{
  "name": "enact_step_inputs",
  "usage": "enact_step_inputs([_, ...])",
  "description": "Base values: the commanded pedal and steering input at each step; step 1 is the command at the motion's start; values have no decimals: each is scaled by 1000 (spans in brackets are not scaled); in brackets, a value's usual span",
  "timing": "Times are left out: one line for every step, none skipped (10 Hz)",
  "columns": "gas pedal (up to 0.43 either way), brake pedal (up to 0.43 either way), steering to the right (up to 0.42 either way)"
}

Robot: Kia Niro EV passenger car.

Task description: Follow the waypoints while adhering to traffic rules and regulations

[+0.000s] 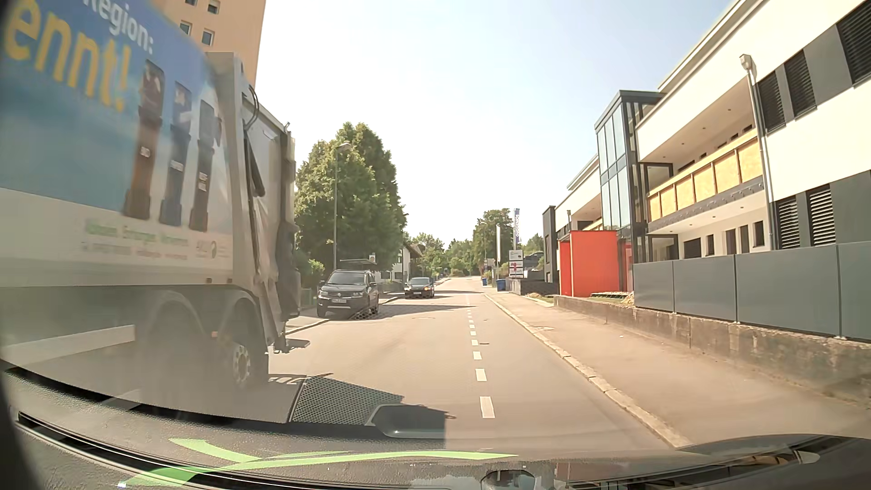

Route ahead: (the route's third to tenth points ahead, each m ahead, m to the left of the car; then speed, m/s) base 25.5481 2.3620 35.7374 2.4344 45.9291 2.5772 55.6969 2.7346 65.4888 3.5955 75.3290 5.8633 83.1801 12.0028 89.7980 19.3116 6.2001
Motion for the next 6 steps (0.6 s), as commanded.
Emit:
enact_step_inputs([197,0,-4])
enact_step_inputs([197,0,-4])
enact_step_inputs([197,0,-4])
enact_step_inputs([197,0,-4])
enact_step_inputs([197,0,-4])
enact_step_inputs([189,0,-4])
